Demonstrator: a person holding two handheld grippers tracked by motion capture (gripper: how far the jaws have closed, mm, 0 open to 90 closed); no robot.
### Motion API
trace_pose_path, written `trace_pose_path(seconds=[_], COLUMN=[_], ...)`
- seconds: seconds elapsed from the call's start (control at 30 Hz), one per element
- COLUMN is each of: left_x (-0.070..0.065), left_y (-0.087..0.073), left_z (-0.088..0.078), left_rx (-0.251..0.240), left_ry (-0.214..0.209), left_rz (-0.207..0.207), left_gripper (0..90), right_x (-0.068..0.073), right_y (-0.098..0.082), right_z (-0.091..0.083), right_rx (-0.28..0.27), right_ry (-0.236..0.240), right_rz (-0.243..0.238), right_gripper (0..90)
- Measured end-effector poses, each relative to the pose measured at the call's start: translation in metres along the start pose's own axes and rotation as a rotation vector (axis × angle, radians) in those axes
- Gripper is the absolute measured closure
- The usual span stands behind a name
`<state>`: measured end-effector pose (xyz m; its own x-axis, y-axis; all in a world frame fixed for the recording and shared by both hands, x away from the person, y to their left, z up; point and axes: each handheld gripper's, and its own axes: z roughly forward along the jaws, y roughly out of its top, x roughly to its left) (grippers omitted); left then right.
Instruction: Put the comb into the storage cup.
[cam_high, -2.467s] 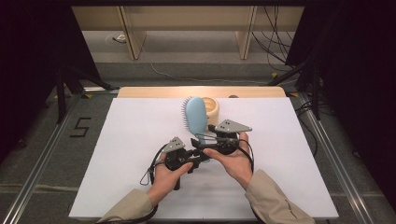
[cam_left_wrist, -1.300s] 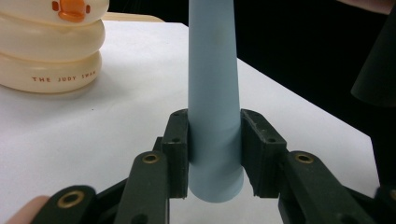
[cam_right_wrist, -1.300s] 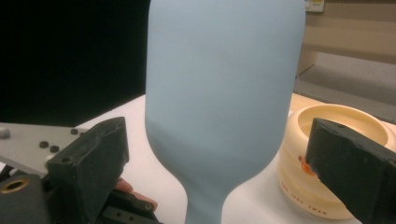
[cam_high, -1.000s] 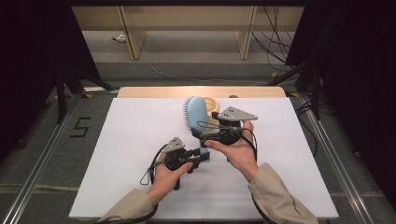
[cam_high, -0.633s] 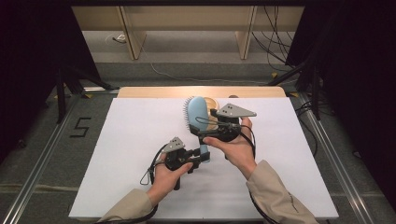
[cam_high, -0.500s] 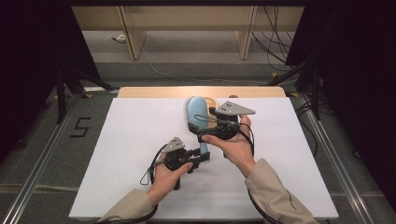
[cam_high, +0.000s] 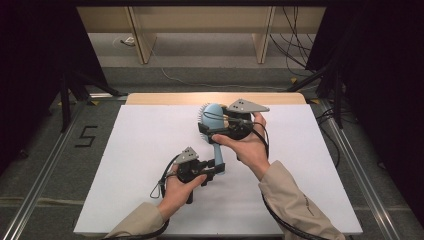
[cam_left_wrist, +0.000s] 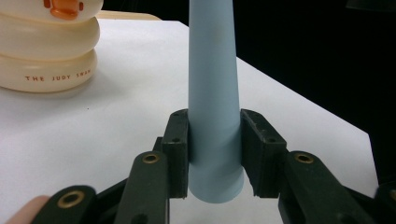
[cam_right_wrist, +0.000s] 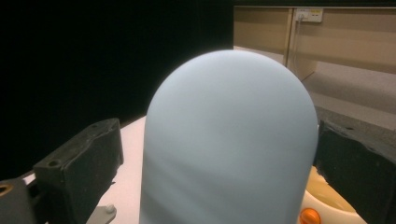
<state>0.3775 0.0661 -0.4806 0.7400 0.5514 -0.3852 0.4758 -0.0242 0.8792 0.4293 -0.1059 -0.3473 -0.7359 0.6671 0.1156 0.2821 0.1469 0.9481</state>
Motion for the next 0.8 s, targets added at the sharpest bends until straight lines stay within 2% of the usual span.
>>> trace_pose_path(seconds=[0.27,0.6,0.8], left_x=[-0.0002,0.0004,0.0007], left_y=[-0.0005,-0.0008,-0.001], left_z=[0.0004,0.0007,0.0007], left_rx=[0.006,0.007,0.013], left_ry=[0.002,0.008,0.021], left_rz=[0.004,0.012,0.021], left_gripper=[64.3,64.3,64.2], right_x=[-0.002,-0.004,-0.0031], right_y=[0.0013,0.0055,0.0055], right_z=[0.0056,0.0057,0.0062], right_rx=[0.02,0.018,0.021], right_ry=[0.002,-0.025,-0.028], right_rz=[0.017,0.038,0.049], right_gripper=[5.7,19.0,19.7])
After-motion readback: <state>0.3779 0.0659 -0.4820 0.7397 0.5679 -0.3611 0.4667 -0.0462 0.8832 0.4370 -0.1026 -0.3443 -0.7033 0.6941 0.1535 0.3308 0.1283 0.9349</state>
